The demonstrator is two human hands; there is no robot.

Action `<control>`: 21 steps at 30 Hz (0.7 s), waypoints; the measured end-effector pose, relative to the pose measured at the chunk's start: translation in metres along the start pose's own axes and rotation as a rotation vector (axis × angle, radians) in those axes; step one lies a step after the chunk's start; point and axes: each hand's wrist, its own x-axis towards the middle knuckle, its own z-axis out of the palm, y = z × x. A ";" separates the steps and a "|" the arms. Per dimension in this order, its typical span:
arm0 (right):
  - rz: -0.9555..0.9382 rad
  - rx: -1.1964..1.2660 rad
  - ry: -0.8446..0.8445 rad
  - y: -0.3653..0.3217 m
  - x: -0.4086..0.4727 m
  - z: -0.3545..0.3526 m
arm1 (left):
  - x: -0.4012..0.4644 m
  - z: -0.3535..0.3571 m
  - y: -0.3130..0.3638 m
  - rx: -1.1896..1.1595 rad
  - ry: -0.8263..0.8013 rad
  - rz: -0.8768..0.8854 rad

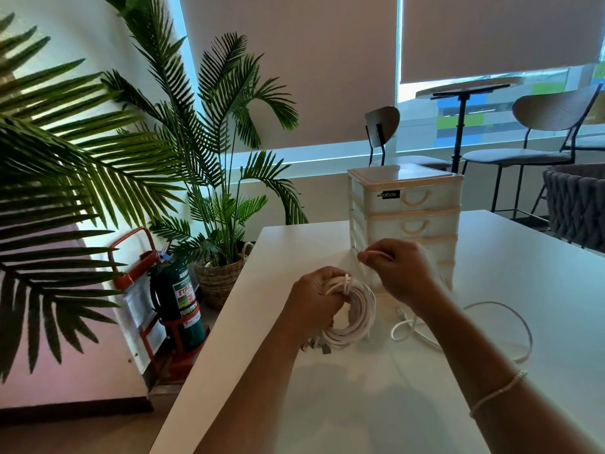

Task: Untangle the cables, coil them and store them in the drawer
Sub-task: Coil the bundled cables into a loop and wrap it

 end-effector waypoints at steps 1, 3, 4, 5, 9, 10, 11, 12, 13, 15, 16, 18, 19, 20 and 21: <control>0.033 0.037 -0.003 0.004 0.001 0.003 | 0.000 0.000 0.000 0.031 0.006 0.011; 0.075 0.084 -0.014 0.011 0.001 0.008 | 0.000 0.000 0.000 0.081 0.008 0.030; 0.084 0.096 -0.018 0.013 0.000 0.009 | 0.000 0.001 -0.001 0.085 0.002 0.036; 0.087 0.108 -0.021 0.015 -0.001 0.011 | 0.000 0.001 -0.002 0.085 -0.007 0.042; 0.073 0.192 -0.012 0.016 -0.001 0.013 | 0.000 0.003 -0.001 0.086 -0.052 0.028; 0.073 0.194 -0.008 0.016 -0.001 0.013 | 0.000 0.003 0.000 0.082 -0.056 0.028; 0.080 0.195 -0.006 0.015 -0.001 0.013 | 0.001 0.003 0.001 0.071 -0.055 0.030; 0.095 0.199 -0.009 0.016 -0.001 0.014 | 0.000 0.003 0.001 0.058 -0.051 0.035; 0.117 0.205 -0.019 0.016 -0.001 0.015 | 0.000 0.003 0.002 0.046 -0.043 0.041; 0.192 0.245 -0.066 0.016 -0.001 0.016 | -0.002 0.003 0.003 0.019 -0.018 0.039; 0.244 0.274 -0.095 0.016 -0.001 0.016 | -0.002 0.004 0.004 -0.003 -0.008 0.032; 0.345 0.312 -0.152 0.015 -0.001 0.016 | -0.003 0.005 0.006 -0.039 0.002 0.020; 0.377 0.325 -0.177 0.015 -0.002 0.016 | -0.004 0.006 0.007 -0.036 0.005 0.021; 0.398 0.341 -0.203 0.015 -0.002 0.016 | -0.004 0.008 0.007 -0.016 0.012 0.028; 0.413 0.364 -0.234 0.016 -0.003 0.015 | -0.005 0.009 0.008 0.008 0.025 0.039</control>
